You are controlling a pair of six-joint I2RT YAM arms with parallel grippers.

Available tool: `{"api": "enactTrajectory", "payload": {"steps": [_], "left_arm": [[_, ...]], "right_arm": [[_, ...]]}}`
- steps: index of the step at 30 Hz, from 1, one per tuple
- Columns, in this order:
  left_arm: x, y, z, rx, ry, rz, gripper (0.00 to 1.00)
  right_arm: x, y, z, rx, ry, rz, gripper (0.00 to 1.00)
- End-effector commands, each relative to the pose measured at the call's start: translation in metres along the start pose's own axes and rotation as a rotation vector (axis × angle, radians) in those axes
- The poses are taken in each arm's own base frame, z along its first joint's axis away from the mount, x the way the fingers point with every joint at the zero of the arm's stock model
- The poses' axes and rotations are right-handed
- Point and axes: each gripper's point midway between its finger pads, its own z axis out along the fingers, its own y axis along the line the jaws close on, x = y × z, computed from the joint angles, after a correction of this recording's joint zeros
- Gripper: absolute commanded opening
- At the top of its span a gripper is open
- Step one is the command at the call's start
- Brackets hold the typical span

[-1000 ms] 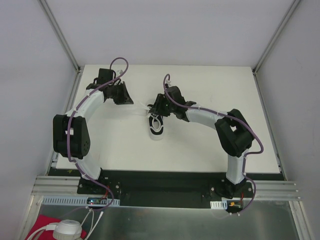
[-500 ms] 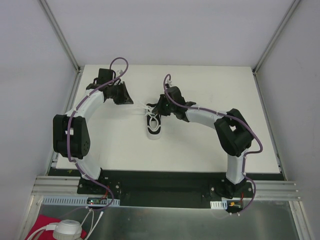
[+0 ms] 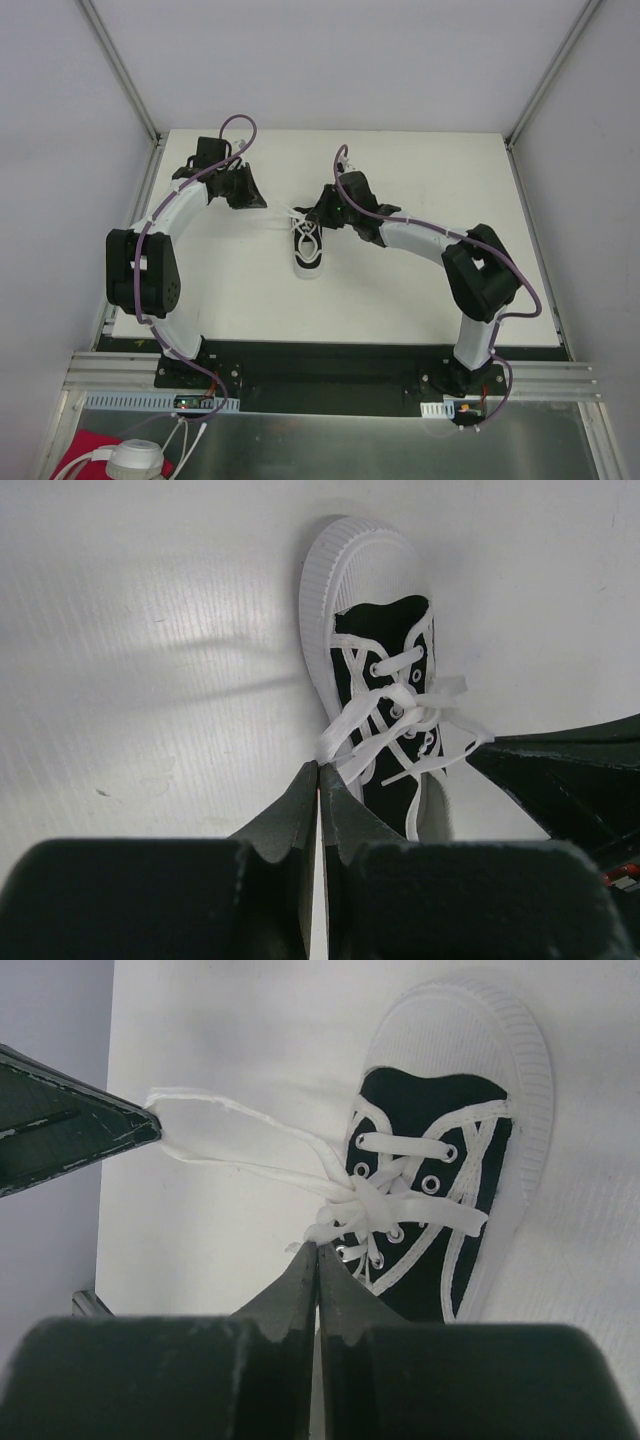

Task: Tie the shoes
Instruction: Tie the shoelace on the shoe.

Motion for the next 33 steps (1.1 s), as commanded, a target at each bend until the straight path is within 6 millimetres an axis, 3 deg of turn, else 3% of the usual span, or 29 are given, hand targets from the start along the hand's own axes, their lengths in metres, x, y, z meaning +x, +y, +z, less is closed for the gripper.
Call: {"api": "enactTrajectory", "payload": {"steps": [1,17,33], "left_arm": [[-0.002,-0.009,-0.002,0.037,-0.007,0.014,0.0],[-0.002,-0.008,-0.002,0.034,-0.007,0.015,0.0],[-0.001,-0.008,-0.003,0.032,-0.008,0.017,0.0]], "right_arm": [[-0.014,0.029,-0.011,-0.08,-0.042,-0.035,0.04],[0.006,0.061,0.007,-0.153,0.033,-0.059,0.02],[0.02,0.066,0.021,-0.169,0.085,-0.052,0.02]]}}
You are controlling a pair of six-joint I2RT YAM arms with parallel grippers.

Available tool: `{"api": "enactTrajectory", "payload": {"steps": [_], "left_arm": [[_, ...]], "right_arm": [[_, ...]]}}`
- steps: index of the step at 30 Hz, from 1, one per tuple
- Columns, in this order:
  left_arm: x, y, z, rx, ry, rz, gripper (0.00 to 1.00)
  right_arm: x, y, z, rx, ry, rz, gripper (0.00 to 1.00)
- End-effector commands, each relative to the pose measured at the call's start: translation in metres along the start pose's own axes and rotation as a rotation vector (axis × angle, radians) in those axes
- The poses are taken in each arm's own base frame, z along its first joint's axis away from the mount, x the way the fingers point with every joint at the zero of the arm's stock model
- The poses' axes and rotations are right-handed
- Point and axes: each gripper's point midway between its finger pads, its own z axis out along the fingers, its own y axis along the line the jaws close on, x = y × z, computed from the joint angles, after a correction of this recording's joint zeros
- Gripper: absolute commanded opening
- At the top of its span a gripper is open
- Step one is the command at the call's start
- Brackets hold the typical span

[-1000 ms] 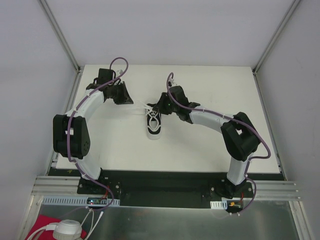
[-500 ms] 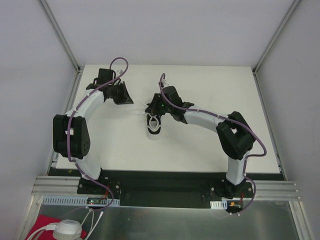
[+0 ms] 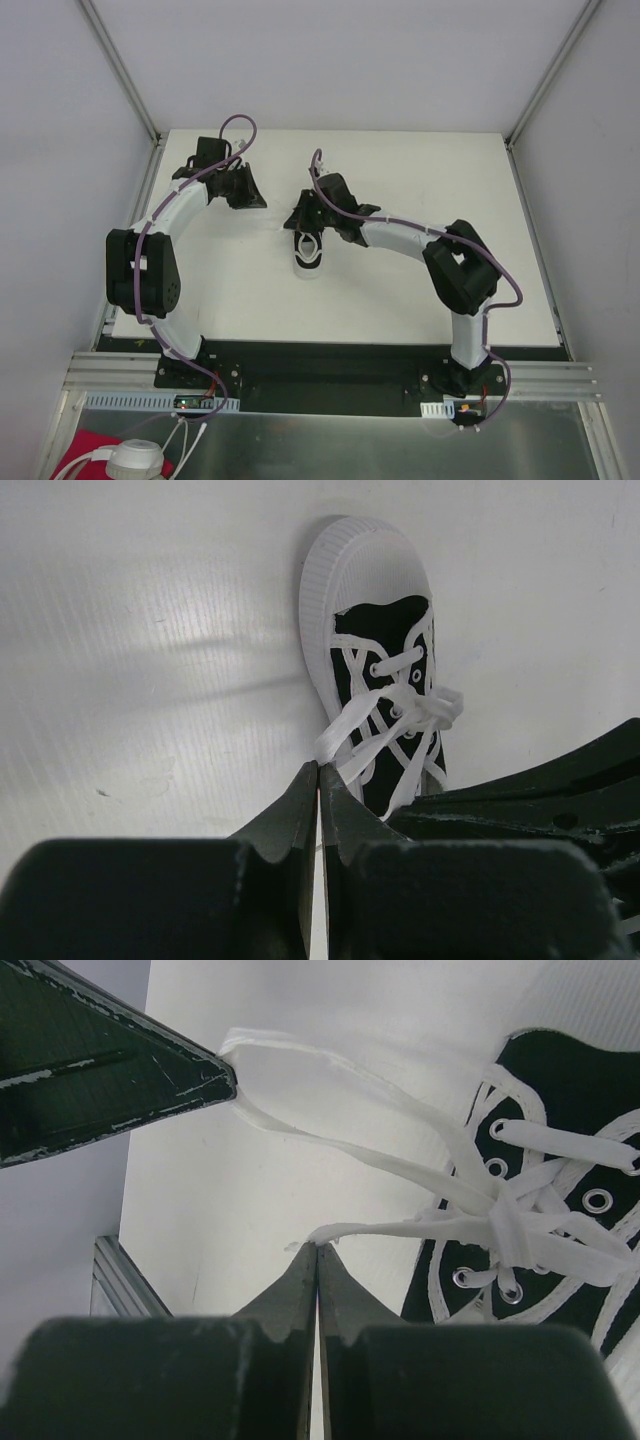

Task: Tie the shoes
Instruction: Tie the shoelace on the shoe.

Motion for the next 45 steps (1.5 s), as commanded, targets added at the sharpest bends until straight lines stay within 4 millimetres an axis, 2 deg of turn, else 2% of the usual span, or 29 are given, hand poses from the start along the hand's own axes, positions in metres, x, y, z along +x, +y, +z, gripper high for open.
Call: {"api": "enactTrajectory", "payload": {"steps": [1,28,30,31,32,35,39,43,45], "left_arm": [[-0.001,-0.008,-0.003,0.032,-0.008,0.017,0.0],[-0.001,-0.007,-0.003,0.028,-0.01,0.018,0.0],[-0.001,-0.007,-0.003,0.029,-0.008,0.016,0.0],[0.0,-0.007,-0.003,0.03,-0.007,0.018,0.0],[-0.001,-0.007,-0.003,0.029,-0.008,0.018,0.0],[-0.001,-0.007,-0.004,0.028,-0.011,0.019,0.0],[-0.001,-0.007,-0.003,0.028,-0.01,0.018,0.0],[-0.002,-0.008,-0.003,0.029,-0.012,0.018,0.0],[-0.002,-0.007,-0.004,0.026,-0.014,0.021,0.0]], "right_arm": [[-0.011,0.021,0.001,-0.056,-0.015,-0.01,0.02],[0.001,0.028,0.017,-0.098,0.049,-0.008,0.01],[0.001,0.028,0.016,-0.098,0.049,-0.01,0.08],[0.0,0.028,0.015,-0.093,0.042,-0.012,0.13],[-0.003,0.03,0.011,-0.094,0.032,-0.024,0.23],[-0.008,0.026,0.002,-0.067,0.007,-0.052,0.35],[-0.011,0.023,-0.008,-0.052,-0.004,-0.068,0.39],[-0.009,0.016,-0.017,-0.043,-0.004,-0.076,0.39],[-0.014,0.021,-0.029,-0.052,-0.024,-0.089,0.4]]}}
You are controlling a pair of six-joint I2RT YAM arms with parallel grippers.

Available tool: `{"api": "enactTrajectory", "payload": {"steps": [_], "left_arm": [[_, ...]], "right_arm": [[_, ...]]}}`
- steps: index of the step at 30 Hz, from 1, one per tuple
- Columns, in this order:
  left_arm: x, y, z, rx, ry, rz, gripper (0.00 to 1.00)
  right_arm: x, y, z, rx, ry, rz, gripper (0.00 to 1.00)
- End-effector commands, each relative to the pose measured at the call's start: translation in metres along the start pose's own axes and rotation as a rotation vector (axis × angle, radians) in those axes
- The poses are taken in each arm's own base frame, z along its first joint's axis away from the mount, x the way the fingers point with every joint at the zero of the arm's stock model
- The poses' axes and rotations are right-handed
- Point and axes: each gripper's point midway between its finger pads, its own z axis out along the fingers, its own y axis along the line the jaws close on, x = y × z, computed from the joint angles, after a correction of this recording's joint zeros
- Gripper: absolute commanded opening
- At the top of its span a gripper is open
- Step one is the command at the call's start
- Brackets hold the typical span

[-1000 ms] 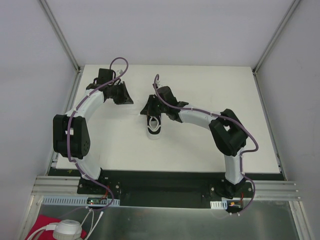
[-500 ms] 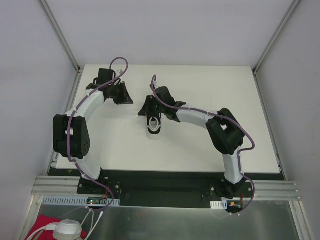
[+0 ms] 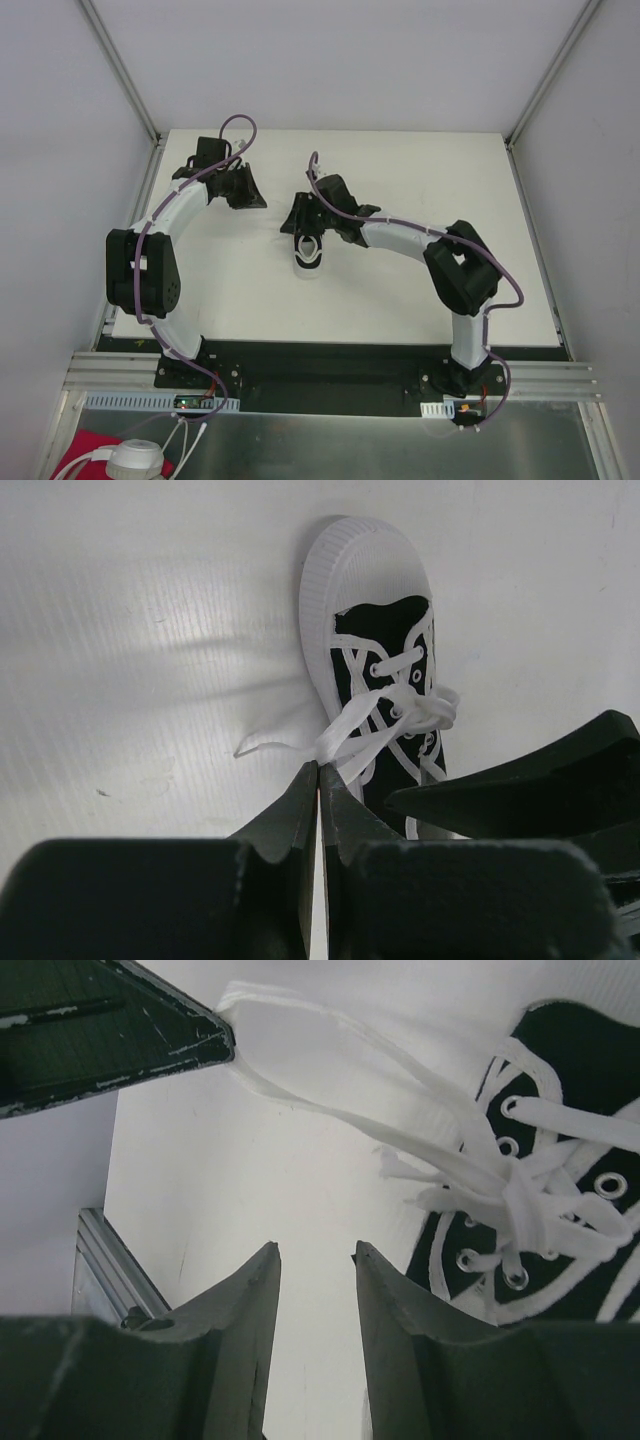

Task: Tie the shoes
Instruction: Tie the shoelace on the shoe.

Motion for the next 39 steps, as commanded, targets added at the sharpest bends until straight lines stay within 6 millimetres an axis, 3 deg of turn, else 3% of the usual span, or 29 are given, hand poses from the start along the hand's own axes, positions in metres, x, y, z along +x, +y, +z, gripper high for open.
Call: {"api": "enactTrajectory", "payload": {"steps": [1,4,7,8,9,11,12,17,19,20,23,25,30,39], "left_arm": [[-0.001,-0.007,-0.003,0.027,-0.01,0.018,0.0],[-0.001,-0.007,-0.002,0.028,-0.008,0.017,0.0],[-0.001,-0.007,-0.001,0.029,-0.005,0.016,0.0],[-0.001,-0.007,-0.001,0.031,-0.004,0.016,0.0],[0.0,-0.007,0.0,0.033,0.0,0.012,0.0],[0.001,-0.006,0.001,0.032,0.005,0.007,0.0],[0.003,-0.004,0.003,0.028,0.011,0.002,0.0],[0.004,-0.003,0.005,0.026,0.015,0.003,0.0],[0.005,-0.002,0.005,0.024,0.02,0.0,0.0],[0.004,-0.001,0.006,0.021,0.018,-0.001,0.0],[0.005,0.0,0.006,0.014,0.019,-0.002,0.0],[0.006,0.002,0.006,0.009,0.02,-0.002,0.0],[0.007,0.003,0.007,0.001,0.023,-0.001,0.0],[0.006,0.003,0.007,0.0,0.025,-0.001,0.0]], "right_arm": [[-0.027,0.022,-0.04,-0.041,-0.088,-0.057,0.4],[-0.033,0.012,-0.062,0.0,-0.141,-0.1,0.49],[-0.039,-0.012,-0.083,0.065,-0.168,-0.106,0.81],[-0.04,-0.017,-0.088,0.072,-0.174,-0.112,0.96],[-0.039,-0.032,-0.089,0.094,-0.166,-0.099,0.96],[-0.04,-0.037,-0.09,0.064,-0.167,-0.076,0.96],[-0.037,-0.051,-0.09,0.068,-0.166,-0.044,0.96],[-0.041,-0.055,-0.079,-0.019,-0.156,0.011,0.95],[-0.038,-0.059,-0.071,-0.048,-0.139,0.061,0.84],[-0.046,-0.056,-0.068,-0.08,-0.165,0.068,0.71],[-0.054,-0.059,-0.058,-0.138,-0.184,0.151,0.47],[-0.056,-0.063,-0.052,-0.164,-0.179,0.21,0.43],[-0.066,-0.062,-0.044,-0.207,-0.195,0.246,0.44],[-0.065,-0.061,-0.034,-0.257,-0.18,0.296,0.45]]}}
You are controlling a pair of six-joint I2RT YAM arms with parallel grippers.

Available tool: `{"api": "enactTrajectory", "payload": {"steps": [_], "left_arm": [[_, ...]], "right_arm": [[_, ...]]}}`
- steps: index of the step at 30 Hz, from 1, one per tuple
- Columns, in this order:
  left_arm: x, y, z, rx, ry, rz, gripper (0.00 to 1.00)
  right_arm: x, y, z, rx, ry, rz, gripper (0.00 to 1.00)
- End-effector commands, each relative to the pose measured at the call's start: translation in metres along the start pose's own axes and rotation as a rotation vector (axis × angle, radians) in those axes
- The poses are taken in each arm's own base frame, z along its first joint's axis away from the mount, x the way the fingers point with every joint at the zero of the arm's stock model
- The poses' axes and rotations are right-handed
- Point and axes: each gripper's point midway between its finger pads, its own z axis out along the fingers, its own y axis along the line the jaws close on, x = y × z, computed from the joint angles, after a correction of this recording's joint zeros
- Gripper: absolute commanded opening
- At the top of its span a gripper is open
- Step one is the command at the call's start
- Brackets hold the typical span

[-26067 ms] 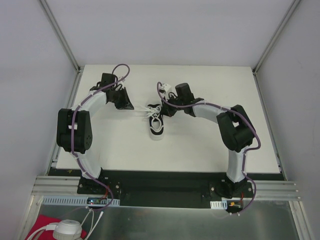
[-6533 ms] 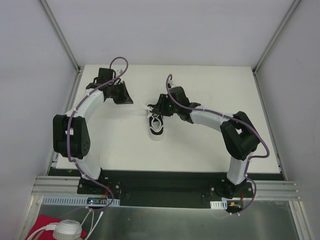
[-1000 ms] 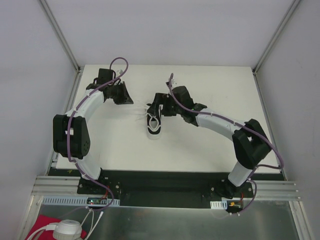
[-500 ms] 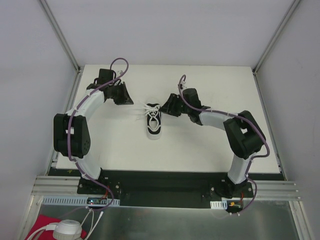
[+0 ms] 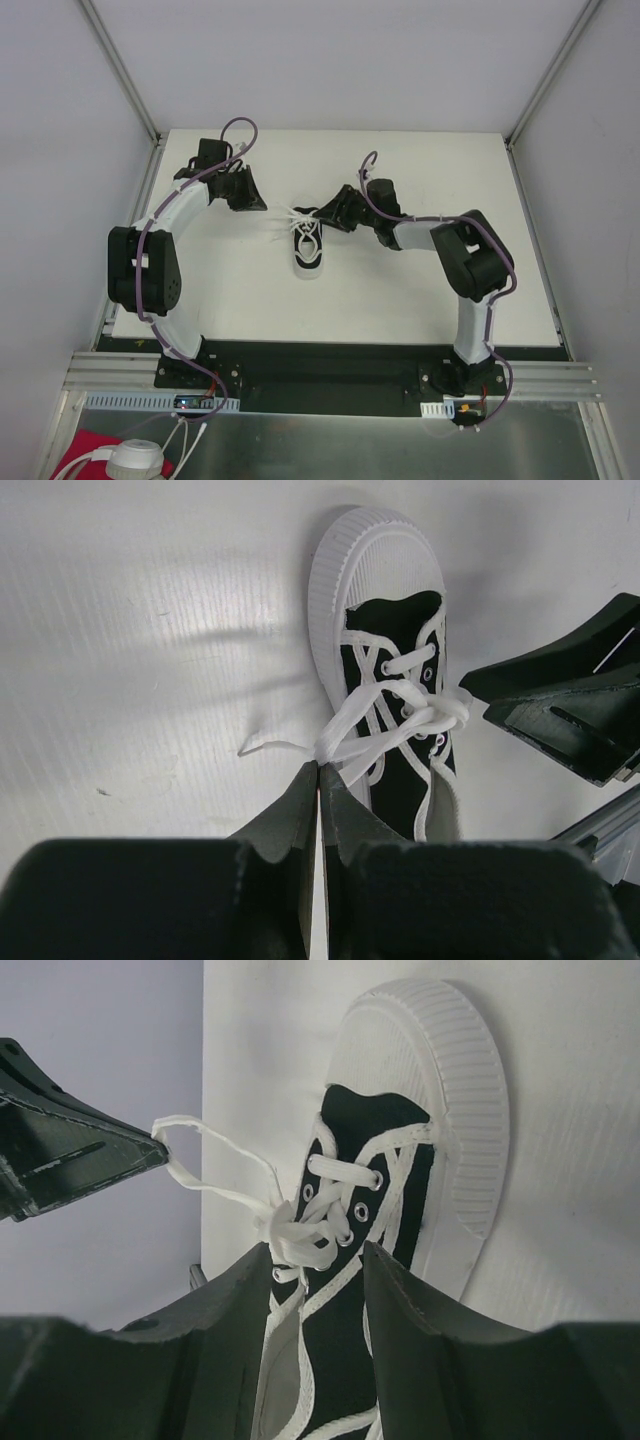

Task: Tie the shoes
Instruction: Tie the shoelace on the shoe.

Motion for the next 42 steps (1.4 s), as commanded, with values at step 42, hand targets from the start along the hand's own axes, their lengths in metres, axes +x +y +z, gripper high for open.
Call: {"api": "enactTrajectory", "payload": {"steps": [42], "left_arm": [[0.0,-0.003,-0.001,0.005,0.0,0.018,0.0]], "right_arm": [[0.004,0.015,0.013,-0.115,0.005,0.064,0.4]]}}
